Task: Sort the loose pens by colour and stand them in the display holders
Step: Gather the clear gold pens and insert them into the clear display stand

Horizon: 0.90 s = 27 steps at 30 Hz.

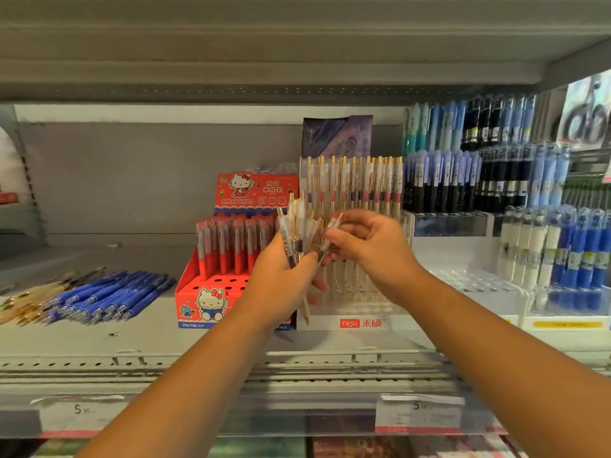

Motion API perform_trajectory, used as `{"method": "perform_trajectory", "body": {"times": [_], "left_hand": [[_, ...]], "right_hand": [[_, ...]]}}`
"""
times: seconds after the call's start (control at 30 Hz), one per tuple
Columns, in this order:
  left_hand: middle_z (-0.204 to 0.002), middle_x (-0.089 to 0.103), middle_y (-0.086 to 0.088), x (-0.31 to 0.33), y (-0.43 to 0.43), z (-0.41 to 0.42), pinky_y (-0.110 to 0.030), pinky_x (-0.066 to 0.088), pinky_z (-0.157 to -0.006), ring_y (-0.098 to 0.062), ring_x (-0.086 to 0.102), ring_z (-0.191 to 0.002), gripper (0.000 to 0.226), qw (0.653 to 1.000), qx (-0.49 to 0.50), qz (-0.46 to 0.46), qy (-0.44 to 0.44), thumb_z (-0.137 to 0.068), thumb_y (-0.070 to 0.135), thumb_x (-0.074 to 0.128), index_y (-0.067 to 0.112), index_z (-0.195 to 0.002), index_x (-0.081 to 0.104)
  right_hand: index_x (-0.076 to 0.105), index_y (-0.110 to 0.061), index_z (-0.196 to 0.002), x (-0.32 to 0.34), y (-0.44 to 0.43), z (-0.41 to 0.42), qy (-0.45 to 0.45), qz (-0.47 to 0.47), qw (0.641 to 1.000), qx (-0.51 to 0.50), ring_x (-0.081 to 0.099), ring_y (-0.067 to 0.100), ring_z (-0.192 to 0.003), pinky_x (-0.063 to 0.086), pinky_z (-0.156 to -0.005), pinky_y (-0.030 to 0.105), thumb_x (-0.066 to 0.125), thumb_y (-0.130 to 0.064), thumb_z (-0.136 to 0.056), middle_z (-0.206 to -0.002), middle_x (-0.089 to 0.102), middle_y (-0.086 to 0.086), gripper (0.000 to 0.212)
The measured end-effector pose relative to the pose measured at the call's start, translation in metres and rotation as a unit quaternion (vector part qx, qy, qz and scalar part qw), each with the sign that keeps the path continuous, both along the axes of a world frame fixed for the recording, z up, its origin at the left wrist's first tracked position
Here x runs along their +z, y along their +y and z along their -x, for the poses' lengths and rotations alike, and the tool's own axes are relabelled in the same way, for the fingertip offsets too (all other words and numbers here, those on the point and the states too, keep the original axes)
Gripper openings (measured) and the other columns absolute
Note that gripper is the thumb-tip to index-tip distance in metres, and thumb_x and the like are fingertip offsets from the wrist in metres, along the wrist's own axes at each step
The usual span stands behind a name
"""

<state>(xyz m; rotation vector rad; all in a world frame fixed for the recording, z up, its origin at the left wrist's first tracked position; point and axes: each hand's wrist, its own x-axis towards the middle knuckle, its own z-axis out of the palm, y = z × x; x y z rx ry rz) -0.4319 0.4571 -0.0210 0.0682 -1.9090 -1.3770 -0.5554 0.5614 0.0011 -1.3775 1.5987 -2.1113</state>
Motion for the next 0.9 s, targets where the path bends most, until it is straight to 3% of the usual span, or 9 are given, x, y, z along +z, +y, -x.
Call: {"method": "perform_trajectory", "body": {"times": [0.1,0.2,0.33,0.43,0.53,0.6,0.67,0.73,0.9], "left_hand": [[-0.100,0.072,-0.001,0.001,-0.001,-0.001,-0.047,0.062,-0.061,-0.029,0.073,-0.074,0.028,1.000,0.003,-0.009,0.012,-0.099,0.008,0.051,0.023,-0.122,0.060],[-0.093,0.072,0.000,0.001,-0.002,-0.002,-0.049,0.061,-0.057,-0.027,0.073,-0.075,0.020,0.999,-0.003,-0.041,0.031,-0.099,0.008,0.051,0.020,-0.112,0.061],[-0.095,0.069,-0.005,0.000,-0.004,-0.001,-0.030,0.056,-0.053,-0.018,0.068,-0.070,0.022,0.998,0.026,-0.036,0.047,-0.097,0.008,0.054,0.026,-0.108,0.061],[-0.085,0.068,-0.002,-0.001,-0.006,0.001,-0.015,0.049,-0.055,-0.010,0.065,-0.063,0.017,0.998,0.053,0.003,0.032,-0.097,0.010,0.054,0.021,-0.108,0.062],[-0.068,0.067,0.008,-0.001,-0.009,0.003,-0.017,0.049,-0.055,-0.006,0.063,-0.059,0.012,0.997,0.072,0.013,0.018,-0.097,0.014,0.057,0.020,-0.098,0.067],[-0.068,0.070,0.007,-0.001,-0.010,0.003,-0.023,0.051,-0.062,-0.007,0.066,-0.062,0.014,0.997,0.076,0.018,0.011,-0.096,0.016,0.057,0.018,-0.093,0.070],[-0.079,0.074,0.007,-0.001,-0.008,0.002,-0.025,0.051,-0.069,-0.009,0.068,-0.067,0.017,0.998,0.062,0.014,0.008,-0.099,0.016,0.053,0.021,-0.102,0.069],[-0.089,0.075,0.008,0.000,-0.006,0.002,-0.019,0.052,-0.064,-0.009,0.068,-0.069,0.021,0.999,0.038,-0.001,0.017,-0.102,0.015,0.049,0.025,-0.115,0.062],[-0.092,0.076,0.003,0.001,-0.006,0.001,-0.025,0.055,-0.063,-0.014,0.069,-0.069,0.025,0.999,0.027,-0.021,0.026,-0.103,0.013,0.048,0.019,-0.125,0.055]], "right_hand": [[0.063,-0.012,-0.106,0.001,-0.002,0.002,-0.020,0.023,0.999,-0.025,0.074,0.025,-0.084,0.060,-0.067,0.030,0.070,-0.004,-0.087,-0.095,0.072,0.012,0.022],[0.064,-0.016,-0.102,0.003,-0.001,0.005,-0.049,0.070,0.995,-0.053,0.074,0.023,-0.085,0.060,-0.069,0.032,0.070,-0.006,-0.087,-0.096,0.071,0.011,0.019],[0.065,-0.011,-0.101,0.004,-0.001,0.011,-0.077,0.101,0.988,-0.085,0.073,0.017,-0.081,0.060,-0.067,0.031,0.069,-0.007,-0.089,-0.089,0.071,0.004,0.013],[0.062,-0.008,-0.106,0.004,-0.001,0.017,-0.078,0.100,0.985,-0.117,0.073,0.015,-0.084,0.059,-0.066,0.027,0.067,-0.010,-0.091,-0.097,0.070,0.008,0.015],[0.054,-0.007,-0.116,0.006,-0.001,0.018,-0.074,0.116,0.983,-0.124,0.074,0.017,-0.085,0.059,-0.066,0.025,0.064,-0.011,-0.093,-0.098,0.073,0.008,0.024],[0.051,-0.016,-0.112,0.006,0.000,0.017,-0.053,0.125,0.980,-0.149,0.074,0.016,-0.078,0.059,-0.063,0.023,0.066,-0.009,-0.092,-0.094,0.073,0.006,0.026],[0.049,-0.027,-0.104,0.005,0.001,0.016,-0.002,0.117,0.973,-0.197,0.073,0.013,-0.074,0.060,-0.063,0.026,0.071,-0.012,-0.089,-0.090,0.071,0.003,0.031],[0.049,-0.032,-0.099,0.003,0.001,0.015,0.047,0.101,0.966,-0.232,0.071,0.011,-0.074,0.060,-0.063,0.026,0.074,-0.016,-0.086,-0.086,0.069,0.001,0.032],[0.049,-0.037,-0.092,0.001,0.001,0.014,0.104,0.083,0.956,-0.263,0.067,0.011,-0.079,0.060,-0.066,0.030,0.078,-0.021,-0.082,-0.084,0.065,-0.003,0.034]]}}
